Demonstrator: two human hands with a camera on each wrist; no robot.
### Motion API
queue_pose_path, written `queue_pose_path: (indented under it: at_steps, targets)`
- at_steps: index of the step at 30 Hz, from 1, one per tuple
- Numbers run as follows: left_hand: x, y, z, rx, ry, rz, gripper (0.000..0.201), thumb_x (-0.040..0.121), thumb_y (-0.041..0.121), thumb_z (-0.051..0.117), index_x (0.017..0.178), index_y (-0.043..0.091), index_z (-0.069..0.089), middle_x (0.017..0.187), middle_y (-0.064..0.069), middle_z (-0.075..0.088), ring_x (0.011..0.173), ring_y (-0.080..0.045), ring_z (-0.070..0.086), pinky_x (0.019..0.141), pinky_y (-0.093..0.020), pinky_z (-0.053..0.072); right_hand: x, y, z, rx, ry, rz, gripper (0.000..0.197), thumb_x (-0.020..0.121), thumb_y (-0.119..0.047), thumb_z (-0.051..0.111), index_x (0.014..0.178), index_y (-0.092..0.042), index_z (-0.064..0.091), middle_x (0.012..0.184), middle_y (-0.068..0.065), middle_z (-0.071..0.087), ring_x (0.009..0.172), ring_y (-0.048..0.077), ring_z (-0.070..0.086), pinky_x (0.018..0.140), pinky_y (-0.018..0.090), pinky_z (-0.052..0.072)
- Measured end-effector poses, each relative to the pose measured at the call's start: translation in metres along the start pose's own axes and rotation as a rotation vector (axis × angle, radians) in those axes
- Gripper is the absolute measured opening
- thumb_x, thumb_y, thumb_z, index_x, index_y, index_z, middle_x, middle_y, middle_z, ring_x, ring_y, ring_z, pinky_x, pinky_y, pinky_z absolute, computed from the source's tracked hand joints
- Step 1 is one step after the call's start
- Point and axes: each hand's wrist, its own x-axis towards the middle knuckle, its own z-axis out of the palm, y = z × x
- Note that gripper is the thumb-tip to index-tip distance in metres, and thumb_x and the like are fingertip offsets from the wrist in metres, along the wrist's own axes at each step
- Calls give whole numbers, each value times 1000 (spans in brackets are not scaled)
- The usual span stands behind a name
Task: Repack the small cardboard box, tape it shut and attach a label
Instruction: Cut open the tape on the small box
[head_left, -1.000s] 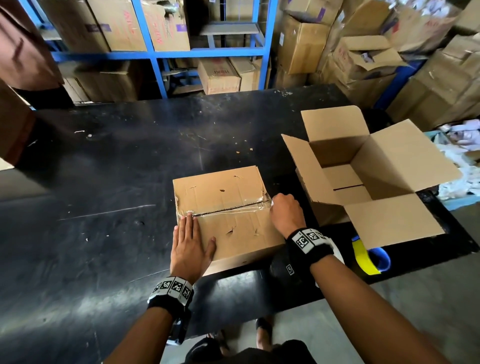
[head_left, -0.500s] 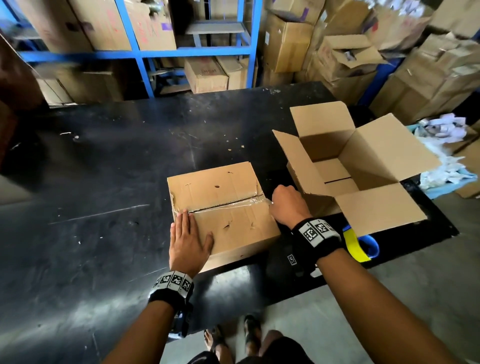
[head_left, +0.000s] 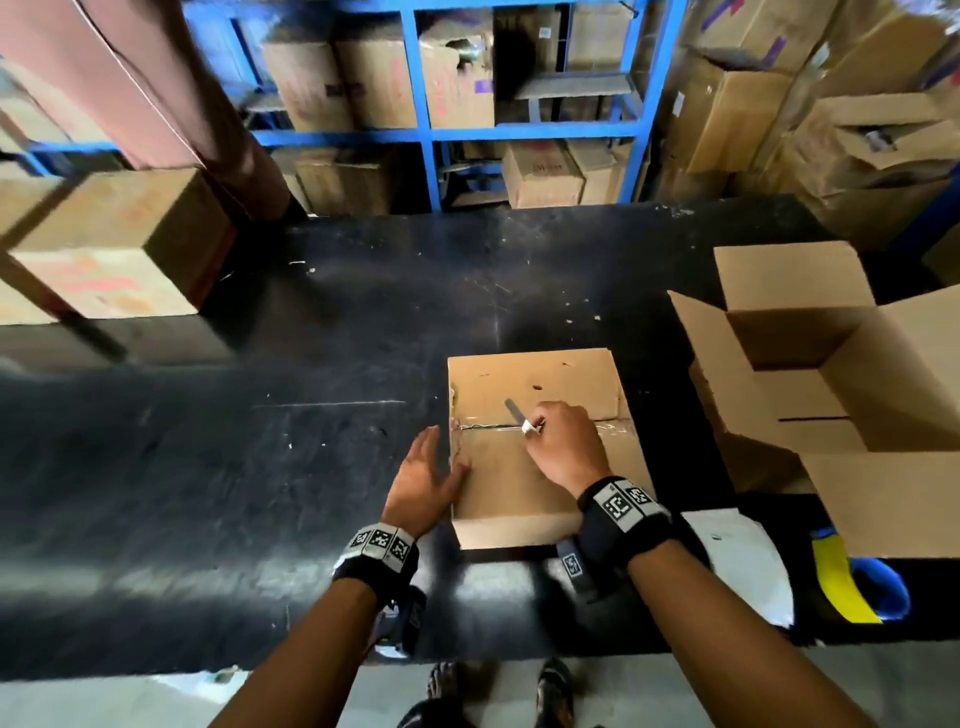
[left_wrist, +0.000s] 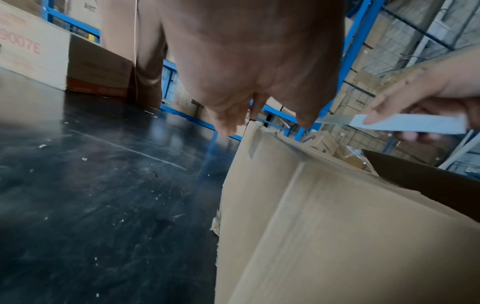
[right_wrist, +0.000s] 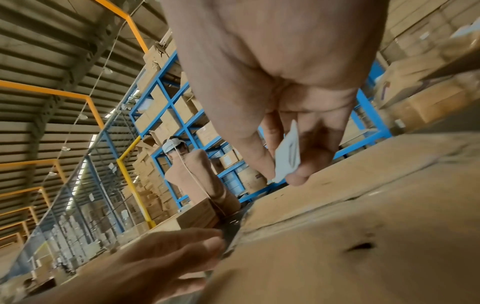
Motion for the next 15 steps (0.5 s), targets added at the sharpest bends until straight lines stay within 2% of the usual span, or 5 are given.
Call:
queue_pose_path:
  at_steps: [1,3,6,11,15]
  targets:
    - [2,-1,-2,-33,-18,30,72,93,52,59,149,10,40,151,-10,46,138,-24,45,116,-40,36,2,-9,7,13,-10,-9,10,91,-17,68,96,-14,76,94,7,76,85,28,71,68,32,55]
    - [5,-6,-3,-105,-58,86,56,92,51,59,139,20,53,135,-3,62,118,-18,62,100,-43,51,7,-25,21,25,-12,-16,11,91,-17,69,100,-13,76,97,7,76,88,27,72,72,30,55]
    - [5,-5,-5,-137,-101,141,42,93,48,57,131,29,58,116,4,72,96,-12,71,85,-40,59,12,-43,38,16,-26,-4,14,93,-18,67,103,-12,75,101,8,75,93,29,71,72,28,49]
    - [7,-17,-4,-168,-164,152,51,90,50,54,134,26,57,103,1,76,91,-10,73,79,-39,60,16,-60,57,-12,-34,57,14,93,-16,64,102,-11,74,103,11,74,94,33,70,79,37,58]
    - [3,-20,-5,-229,-195,124,50,87,36,59,136,27,57,105,0,77,92,-12,73,82,-35,59,16,-65,65,-43,-30,86,13,92,-12,62,98,-10,74,102,16,73,95,38,70,78,39,58]
